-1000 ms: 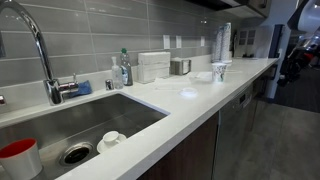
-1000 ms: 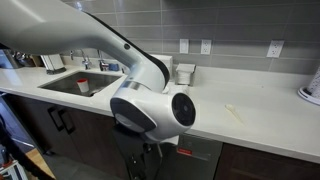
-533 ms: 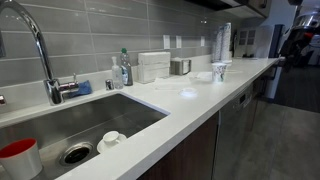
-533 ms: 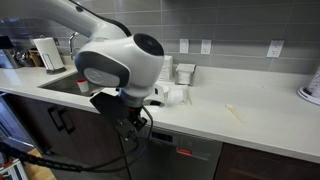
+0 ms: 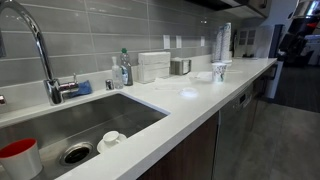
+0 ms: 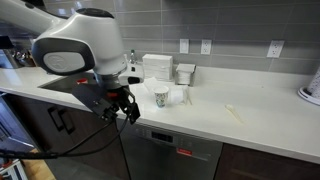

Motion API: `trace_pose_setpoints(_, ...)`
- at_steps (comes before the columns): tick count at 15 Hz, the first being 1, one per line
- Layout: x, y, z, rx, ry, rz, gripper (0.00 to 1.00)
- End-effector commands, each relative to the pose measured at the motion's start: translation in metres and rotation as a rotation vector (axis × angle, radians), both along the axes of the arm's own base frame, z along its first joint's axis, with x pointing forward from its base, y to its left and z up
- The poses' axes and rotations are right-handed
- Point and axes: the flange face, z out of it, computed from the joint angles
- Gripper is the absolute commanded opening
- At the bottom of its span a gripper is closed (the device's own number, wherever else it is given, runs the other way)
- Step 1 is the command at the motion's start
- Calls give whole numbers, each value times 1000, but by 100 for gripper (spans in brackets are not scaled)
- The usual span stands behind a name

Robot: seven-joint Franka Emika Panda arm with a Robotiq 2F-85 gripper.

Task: Turn on the dishwasher

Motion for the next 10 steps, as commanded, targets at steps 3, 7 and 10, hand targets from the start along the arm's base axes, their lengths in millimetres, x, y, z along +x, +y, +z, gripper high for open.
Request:
trace_pose_setpoints(3,-7,5,0,-5,-2,-4,100)
trace_pose_setpoints(7,-8,5,0,-6,-3,-4,100)
trace_pose_setpoints(10,-8,5,0,-6,-3,-4,100)
